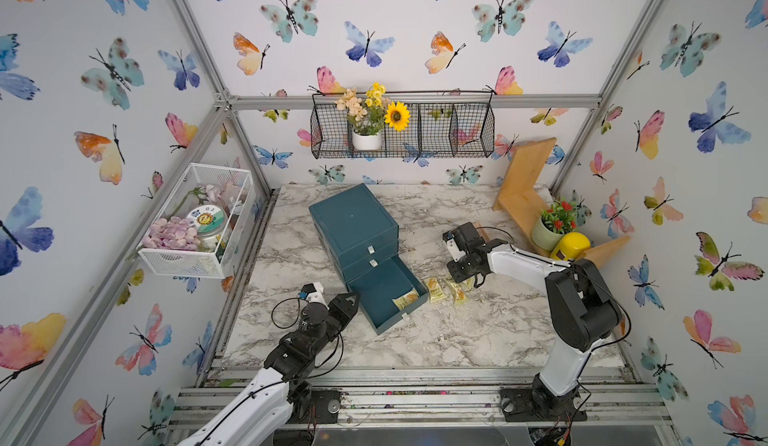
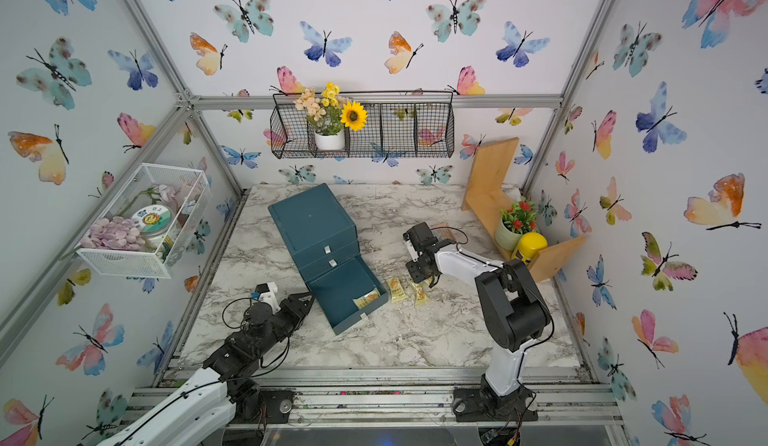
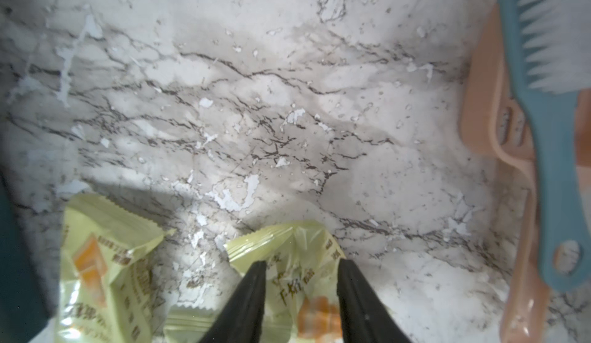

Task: Take the cookies out of the drawer
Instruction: Place the cookie at the center of the board.

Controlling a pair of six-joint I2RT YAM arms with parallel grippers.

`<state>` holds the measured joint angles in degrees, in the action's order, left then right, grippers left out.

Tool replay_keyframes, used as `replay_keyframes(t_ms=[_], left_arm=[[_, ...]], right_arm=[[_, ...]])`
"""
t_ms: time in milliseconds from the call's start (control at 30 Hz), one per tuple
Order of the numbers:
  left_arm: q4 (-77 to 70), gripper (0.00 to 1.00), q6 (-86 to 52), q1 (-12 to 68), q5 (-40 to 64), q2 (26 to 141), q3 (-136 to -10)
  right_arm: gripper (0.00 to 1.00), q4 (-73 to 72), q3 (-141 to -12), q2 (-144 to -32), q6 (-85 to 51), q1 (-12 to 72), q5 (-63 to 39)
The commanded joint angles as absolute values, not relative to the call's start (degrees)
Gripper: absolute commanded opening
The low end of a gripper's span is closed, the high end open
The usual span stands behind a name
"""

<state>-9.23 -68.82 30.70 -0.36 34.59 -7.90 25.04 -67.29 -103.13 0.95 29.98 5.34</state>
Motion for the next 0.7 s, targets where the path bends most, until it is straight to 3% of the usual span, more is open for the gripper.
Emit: replay_keyframes(t_ms=[0,333,667], left_arm=[[-9.6,0.50,-68.4,30.3,-0.7,34.1,-7.2],[-9.9,0.50,-68.5,30.3,-0.2,34.2,-6.9],[-10.2,0.53,-68.8,30.3,0.0,33.6,-6.3]], right_arm=[[0.46,26.1,-72.4,-99.8,1.5,29.9,3.0],[0.50,27.1,-77.0,-98.6,24.5,38.4,-9.8],[0.51,34.6,-85.3,-106.8,51.0,46.4,-19.7]])
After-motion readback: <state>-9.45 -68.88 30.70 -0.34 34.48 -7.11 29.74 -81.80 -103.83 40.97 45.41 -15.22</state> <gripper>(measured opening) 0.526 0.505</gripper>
